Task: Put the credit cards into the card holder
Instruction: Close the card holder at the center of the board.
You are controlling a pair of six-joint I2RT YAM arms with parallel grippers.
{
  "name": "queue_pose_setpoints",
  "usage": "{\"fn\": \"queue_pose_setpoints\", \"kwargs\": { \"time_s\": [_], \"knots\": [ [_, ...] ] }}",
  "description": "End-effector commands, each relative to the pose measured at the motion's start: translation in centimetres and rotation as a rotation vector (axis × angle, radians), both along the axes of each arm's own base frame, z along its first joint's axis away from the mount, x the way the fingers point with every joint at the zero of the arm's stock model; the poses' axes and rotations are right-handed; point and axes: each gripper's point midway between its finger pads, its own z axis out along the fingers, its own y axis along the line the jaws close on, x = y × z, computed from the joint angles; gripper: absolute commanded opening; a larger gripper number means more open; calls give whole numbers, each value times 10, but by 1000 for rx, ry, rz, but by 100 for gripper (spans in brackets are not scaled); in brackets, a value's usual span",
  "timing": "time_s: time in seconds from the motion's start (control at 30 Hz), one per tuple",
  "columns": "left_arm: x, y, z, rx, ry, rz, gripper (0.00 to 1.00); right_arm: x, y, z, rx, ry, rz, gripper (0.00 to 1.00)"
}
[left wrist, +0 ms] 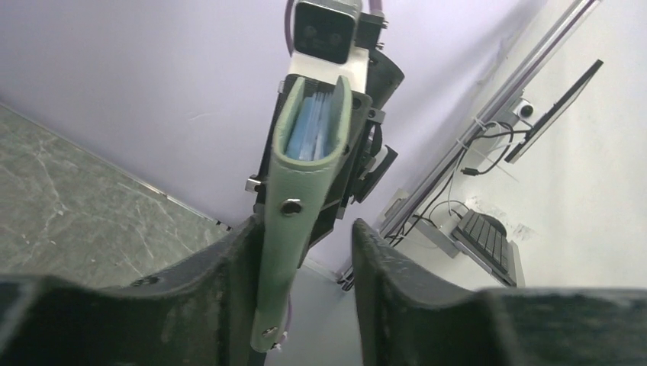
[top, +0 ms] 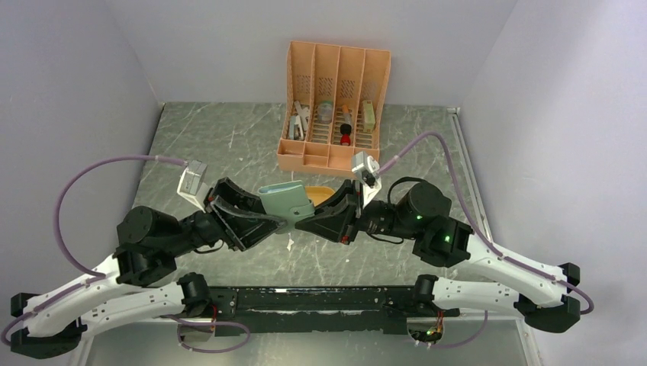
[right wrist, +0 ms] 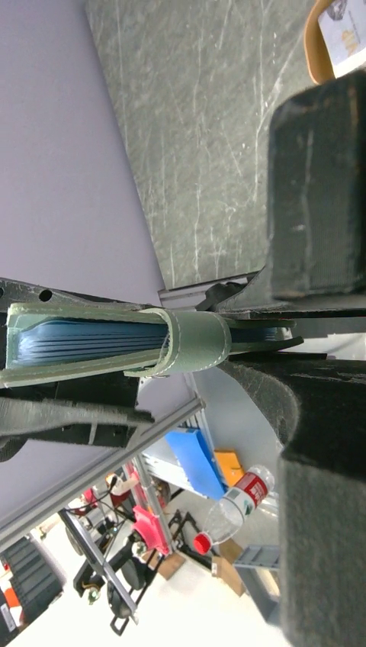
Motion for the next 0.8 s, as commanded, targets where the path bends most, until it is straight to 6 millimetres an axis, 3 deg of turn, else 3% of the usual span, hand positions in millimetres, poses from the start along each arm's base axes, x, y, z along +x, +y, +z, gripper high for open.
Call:
{"fn": "queue_pose_setpoints", "kwargs": {
  "time_s": [0.0,0.23,0.3,0.4,0.57,0.77],
  "knots": [
    [-5,5,16,-72,9,-23,44,28,-9,7,11,-71,-157,0],
    [0,2,12,-59,27,-5,20,29,-8,5,-15,-107,-168,0],
    [1,2,12,-58,26,1,8,28,-8,5,-21,-111,-161,0],
    [2,4,12,-39,7,15,5,18,-5,2,-59,-83,-103,1],
    [-3,9,18,-8,-52,17,5,-3,-7,4,-35,-10,-1,39],
    [-17,15,32,-28,-124,-29,5,-24,-17,27,90,73,103,57]
  ]
}}
